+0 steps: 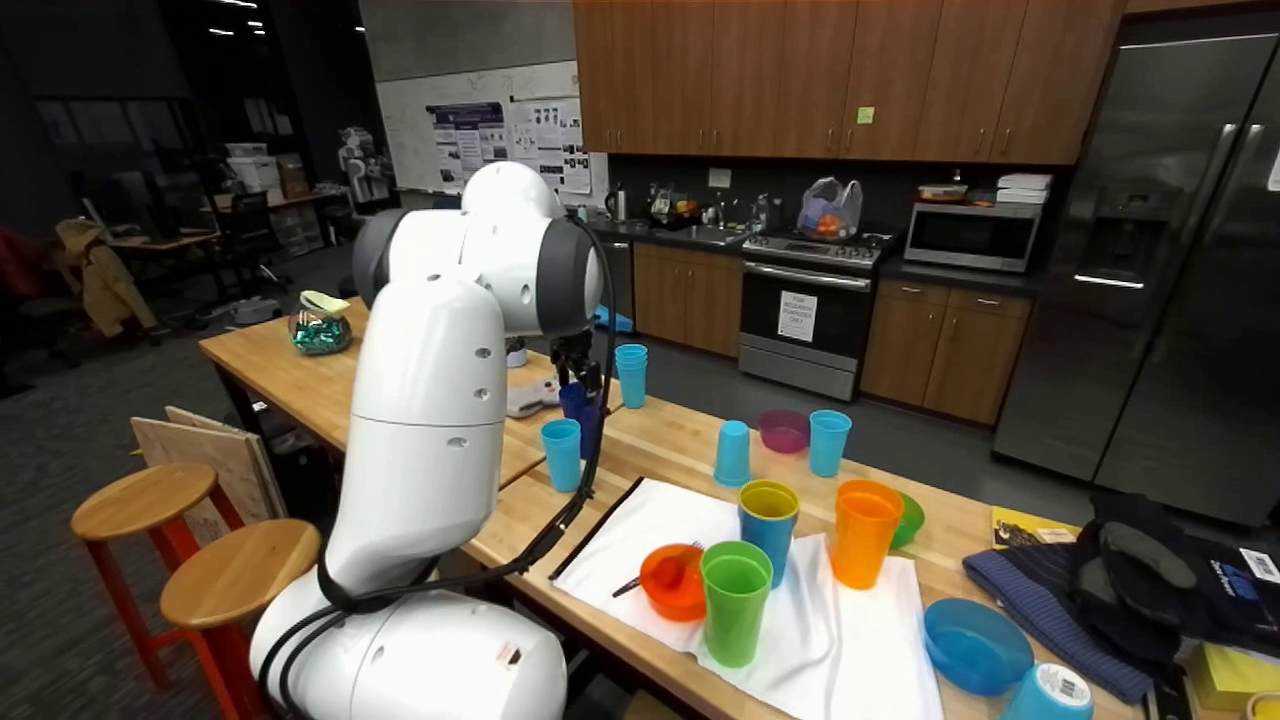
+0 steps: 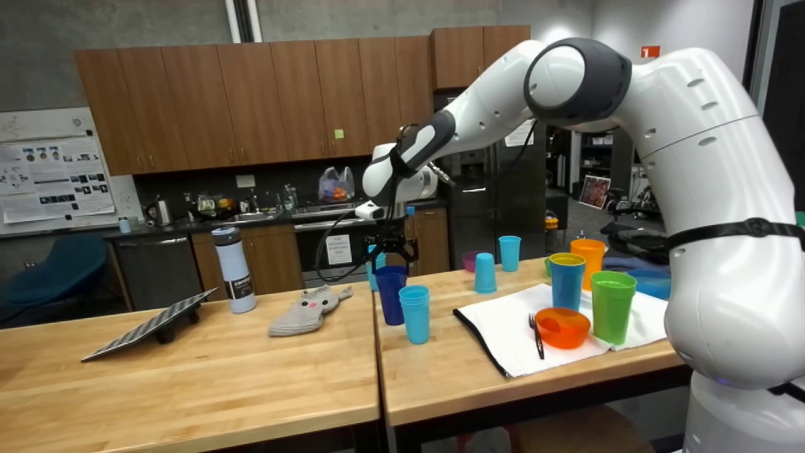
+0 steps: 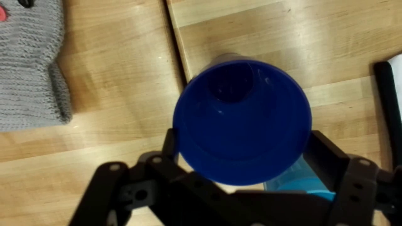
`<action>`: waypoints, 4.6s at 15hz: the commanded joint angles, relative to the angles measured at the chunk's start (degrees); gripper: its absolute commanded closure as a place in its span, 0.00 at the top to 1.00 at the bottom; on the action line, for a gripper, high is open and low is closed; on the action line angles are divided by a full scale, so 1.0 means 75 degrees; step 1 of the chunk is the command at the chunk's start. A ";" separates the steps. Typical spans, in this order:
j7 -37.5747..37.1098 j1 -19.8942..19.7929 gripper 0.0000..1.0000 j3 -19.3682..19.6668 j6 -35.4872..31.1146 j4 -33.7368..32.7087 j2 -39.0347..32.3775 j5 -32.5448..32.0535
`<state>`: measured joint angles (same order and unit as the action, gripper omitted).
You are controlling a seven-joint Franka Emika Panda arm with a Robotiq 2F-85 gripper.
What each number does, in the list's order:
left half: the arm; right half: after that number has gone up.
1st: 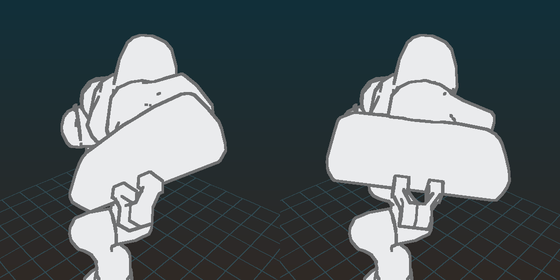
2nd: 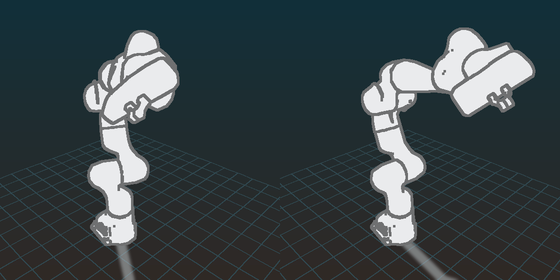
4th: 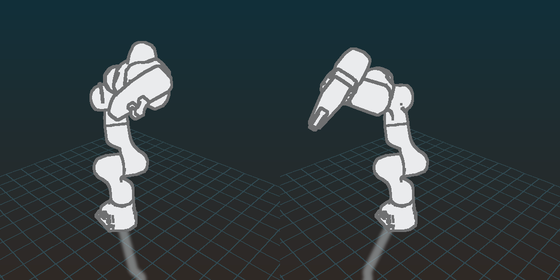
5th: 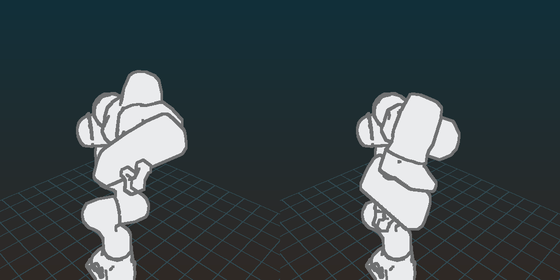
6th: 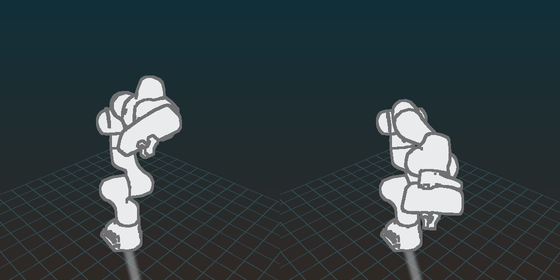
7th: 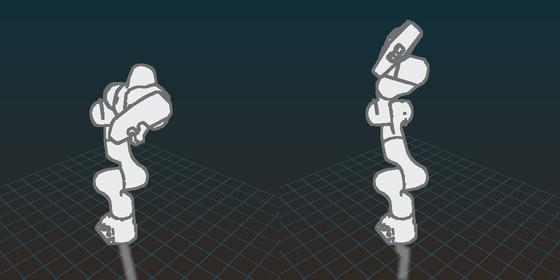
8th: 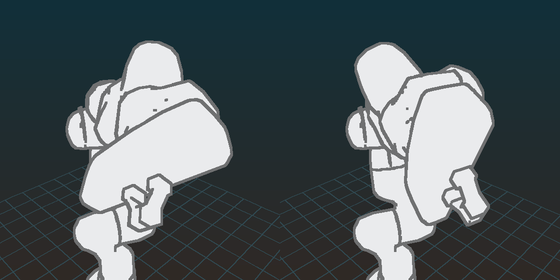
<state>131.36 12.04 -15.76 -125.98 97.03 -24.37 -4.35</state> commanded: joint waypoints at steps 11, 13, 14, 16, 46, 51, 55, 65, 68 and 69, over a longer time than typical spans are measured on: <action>-0.0764 0.0293 1.00 -0.0004 -0.0037 -0.0260 -0.0098 -0.0243; -0.0998 0.0508 1.00 -0.0013 0.0036 -0.0741 -0.0571 -0.0302; -0.1131 0.0614 1.00 0.0006 0.0151 -0.1094 -0.0799 -0.0388; -0.1493 0.0853 1.00 0.0039 0.0328 -0.1790 -0.1304 -0.0527; -0.3171 0.1752 0.85 0.0490 0.1913 -0.4381 -0.2760 -0.1142; -0.3243 0.1689 1.00 0.0523 0.1723 -0.3926 -0.2548 -0.1154; -0.3524 0.1589 1.00 0.0644 0.1279 -0.2902 -0.2136 -0.1221; -0.4620 0.1810 1.00 0.0768 0.0165 -0.2426 -0.2308 -0.1643; -0.5321 0.2006 1.00 0.0698 -0.0053 -0.2928 -0.2639 -0.1995; -0.5390 0.1976 1.00 0.0686 -0.0037 -0.2967 -0.2645 -0.2059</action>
<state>94.73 26.22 -10.67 -125.33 76.77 -43.20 -17.46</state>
